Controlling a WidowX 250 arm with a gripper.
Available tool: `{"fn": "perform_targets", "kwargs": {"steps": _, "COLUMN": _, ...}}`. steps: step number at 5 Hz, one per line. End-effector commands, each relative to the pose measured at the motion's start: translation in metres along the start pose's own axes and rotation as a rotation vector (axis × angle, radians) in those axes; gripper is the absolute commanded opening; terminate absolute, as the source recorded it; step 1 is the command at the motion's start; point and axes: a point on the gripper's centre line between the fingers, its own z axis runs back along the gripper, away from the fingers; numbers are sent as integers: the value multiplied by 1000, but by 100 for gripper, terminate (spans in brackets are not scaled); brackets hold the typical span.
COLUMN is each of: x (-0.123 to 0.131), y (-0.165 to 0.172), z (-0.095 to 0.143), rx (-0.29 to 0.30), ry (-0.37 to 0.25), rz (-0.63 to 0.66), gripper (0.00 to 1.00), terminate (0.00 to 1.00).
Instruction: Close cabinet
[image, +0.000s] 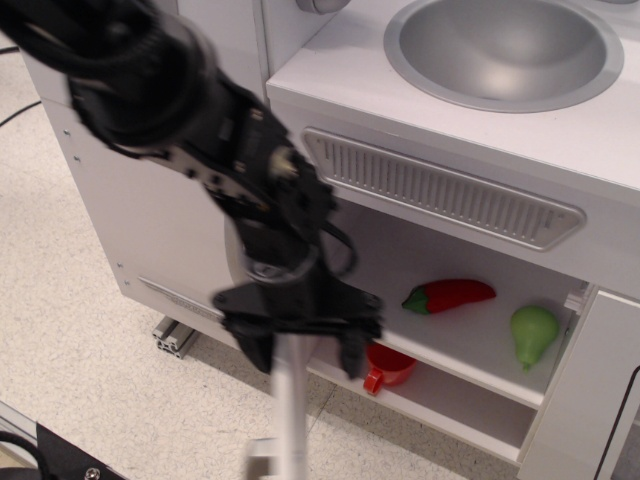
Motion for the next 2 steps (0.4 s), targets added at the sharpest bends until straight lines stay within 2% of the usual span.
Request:
{"fn": "perform_targets", "kwargs": {"steps": 1, "x": 13, "y": -66, "z": -7, "rx": -37, "ry": -33, "rz": 28, "gripper": 100, "terminate": 0}}
{"fn": "perform_targets", "kwargs": {"steps": 2, "x": 26, "y": -90, "z": -3, "rx": -79, "ry": -37, "rz": 48, "gripper": 100, "terminate": 0}}
